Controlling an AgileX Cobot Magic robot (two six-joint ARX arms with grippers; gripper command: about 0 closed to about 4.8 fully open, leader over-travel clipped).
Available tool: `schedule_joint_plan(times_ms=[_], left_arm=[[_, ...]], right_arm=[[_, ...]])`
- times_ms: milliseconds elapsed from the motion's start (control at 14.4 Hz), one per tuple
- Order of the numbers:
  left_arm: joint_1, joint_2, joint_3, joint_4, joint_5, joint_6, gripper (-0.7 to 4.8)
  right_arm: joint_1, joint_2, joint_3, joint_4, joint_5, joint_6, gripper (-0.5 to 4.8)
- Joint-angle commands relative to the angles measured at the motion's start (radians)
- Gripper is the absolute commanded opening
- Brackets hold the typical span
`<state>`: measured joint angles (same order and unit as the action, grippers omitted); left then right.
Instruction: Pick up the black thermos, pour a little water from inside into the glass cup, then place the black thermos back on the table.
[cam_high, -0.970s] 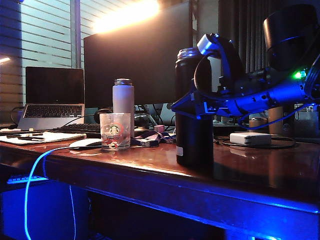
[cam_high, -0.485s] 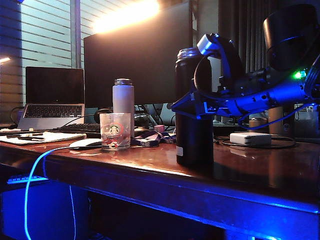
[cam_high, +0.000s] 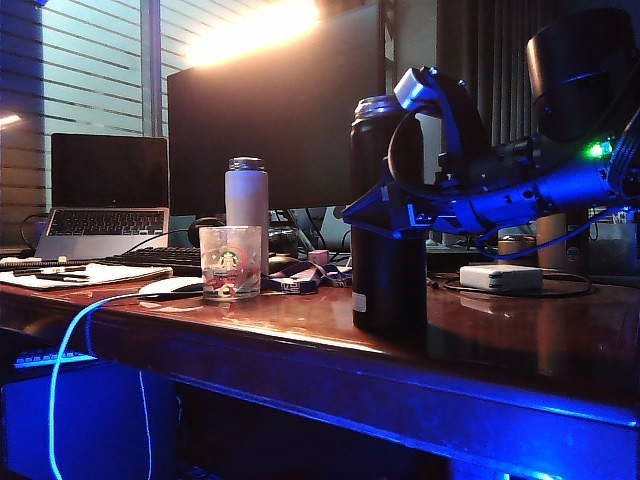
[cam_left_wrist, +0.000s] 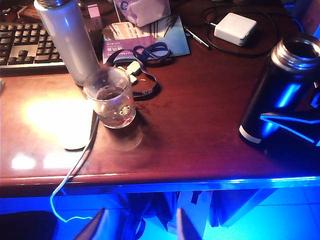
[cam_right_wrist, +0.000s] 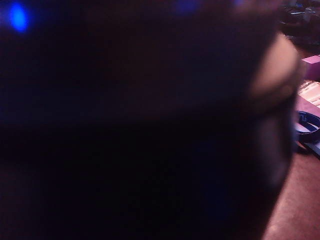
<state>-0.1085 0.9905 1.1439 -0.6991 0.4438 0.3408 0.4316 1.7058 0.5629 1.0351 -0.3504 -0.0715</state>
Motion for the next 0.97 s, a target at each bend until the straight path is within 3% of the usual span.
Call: schedule_joint_plan(times_ms=[69, 277, 555, 763, 970], left_arm=[[-0.001, -0.002, 0.002, 0.005, 0.005, 0.000, 1.87], [-0.001, -0.002, 0.002, 0.005, 0.005, 0.000, 1.87], [-0.001, -0.002, 0.002, 0.005, 0.005, 0.000, 1.87], [-0.001, -0.002, 0.002, 0.005, 0.005, 0.000, 1.87], [-0.001, -0.002, 0.002, 0.005, 0.005, -0.001, 1.87]], right_arm=[[0.001, -0.002, 0.002, 0.019, 0.008, -0.003, 1.06], [0.002, -0.002, 0.010, 0.092, 0.082, 0.005, 1.06], [0.014, -0.002, 0.091, 0.059, 0.131, 0.026, 1.06], [0.056, -0.001, 0.213, -0.082, 0.204, 0.019, 1.06], [0.101, 0.021, 0.352, -0.204, 0.379, 0.010, 1.06]])
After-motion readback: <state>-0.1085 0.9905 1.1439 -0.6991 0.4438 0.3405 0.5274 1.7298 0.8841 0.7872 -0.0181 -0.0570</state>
